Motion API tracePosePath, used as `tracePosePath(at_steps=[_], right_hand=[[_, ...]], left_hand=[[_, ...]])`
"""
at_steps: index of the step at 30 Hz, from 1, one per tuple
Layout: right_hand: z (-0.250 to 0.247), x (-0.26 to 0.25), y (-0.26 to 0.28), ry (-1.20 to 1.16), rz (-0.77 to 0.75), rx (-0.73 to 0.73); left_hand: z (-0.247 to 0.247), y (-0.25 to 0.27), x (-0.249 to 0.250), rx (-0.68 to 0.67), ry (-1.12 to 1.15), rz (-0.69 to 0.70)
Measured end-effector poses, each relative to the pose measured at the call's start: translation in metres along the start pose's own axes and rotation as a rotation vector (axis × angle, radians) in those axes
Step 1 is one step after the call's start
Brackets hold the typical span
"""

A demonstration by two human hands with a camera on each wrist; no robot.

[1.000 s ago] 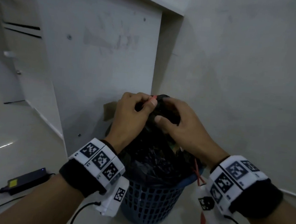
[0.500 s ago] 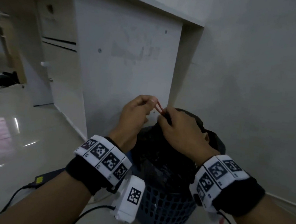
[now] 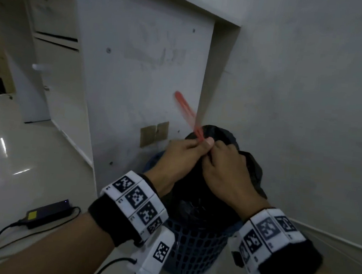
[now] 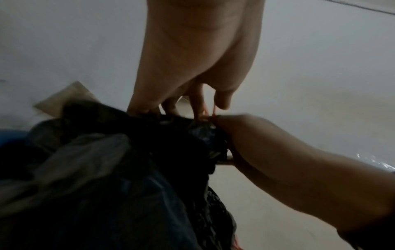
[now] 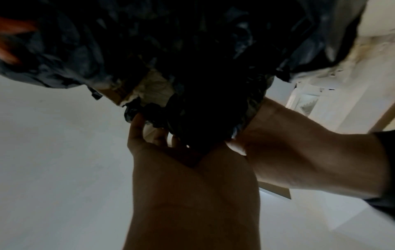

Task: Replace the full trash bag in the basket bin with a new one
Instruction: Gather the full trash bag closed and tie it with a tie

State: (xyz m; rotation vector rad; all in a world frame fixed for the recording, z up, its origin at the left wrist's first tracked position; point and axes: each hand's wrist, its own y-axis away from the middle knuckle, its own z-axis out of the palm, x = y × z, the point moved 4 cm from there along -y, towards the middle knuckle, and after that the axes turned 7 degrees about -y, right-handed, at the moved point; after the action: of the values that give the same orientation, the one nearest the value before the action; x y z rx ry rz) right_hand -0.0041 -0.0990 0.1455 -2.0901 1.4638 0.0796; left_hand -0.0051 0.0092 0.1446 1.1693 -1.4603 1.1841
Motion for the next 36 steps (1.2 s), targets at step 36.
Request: tracePosePath(at_steps=[36], right_hand=[[-0.026, 0.102, 0.06, -0.272, 0.48, -0.244]], left_hand=[[0.037, -0.031, -0.024, 0.199, 0.018, 0.012]])
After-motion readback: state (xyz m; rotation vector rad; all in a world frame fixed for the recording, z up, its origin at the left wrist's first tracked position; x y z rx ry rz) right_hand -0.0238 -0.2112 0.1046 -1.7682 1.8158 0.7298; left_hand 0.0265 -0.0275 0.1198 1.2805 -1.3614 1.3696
